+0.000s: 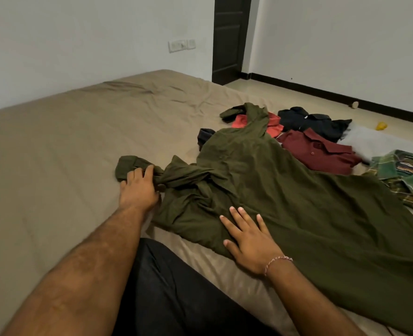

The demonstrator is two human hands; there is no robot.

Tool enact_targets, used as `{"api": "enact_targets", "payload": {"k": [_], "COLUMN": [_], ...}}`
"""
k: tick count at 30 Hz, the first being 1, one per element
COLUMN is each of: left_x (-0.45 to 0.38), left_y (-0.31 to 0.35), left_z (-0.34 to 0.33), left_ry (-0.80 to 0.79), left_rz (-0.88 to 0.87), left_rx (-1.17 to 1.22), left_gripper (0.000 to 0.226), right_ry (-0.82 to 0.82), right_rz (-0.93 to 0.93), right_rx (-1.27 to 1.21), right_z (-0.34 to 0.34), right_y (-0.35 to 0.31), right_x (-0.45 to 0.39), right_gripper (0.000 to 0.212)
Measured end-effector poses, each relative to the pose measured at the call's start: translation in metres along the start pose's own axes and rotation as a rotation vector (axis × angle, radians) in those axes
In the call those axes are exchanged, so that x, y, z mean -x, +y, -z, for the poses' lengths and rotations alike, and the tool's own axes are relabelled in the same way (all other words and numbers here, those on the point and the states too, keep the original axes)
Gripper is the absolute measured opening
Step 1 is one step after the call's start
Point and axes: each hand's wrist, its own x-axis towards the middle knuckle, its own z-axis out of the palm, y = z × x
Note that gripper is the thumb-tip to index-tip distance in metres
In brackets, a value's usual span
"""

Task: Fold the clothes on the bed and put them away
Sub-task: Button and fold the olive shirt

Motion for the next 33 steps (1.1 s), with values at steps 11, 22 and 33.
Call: {"api": "enact_targets", "payload": {"k": [11, 22, 33], "left_x": [-0.020, 0.096, 0.246], "left_y": [-0.012, 0.067, 0.252], "left_z": [0.019, 0.164, 0.055], "left_ry": [0.412, -0.238, -0.687], "left_rz": [0.108, 0.168, 0.276], "left_rx": [0.451, 1.209, 1.739], "left_gripper": [0.031, 0.031, 0.024], "right_ry": [-0.031, -0.013, 0.118], "right_rz": [-0.060, -0.150, -0.200], "right_rx": [-0.031, -0.354, -1.566], "right_z": [-0.022, 0.042, 0.039], "right_y": [0.007, 0.002, 0.068], "right_x": [-0.011, -0.033, 0.170], "right_gripper": [0.068, 0.079, 0.060]}}
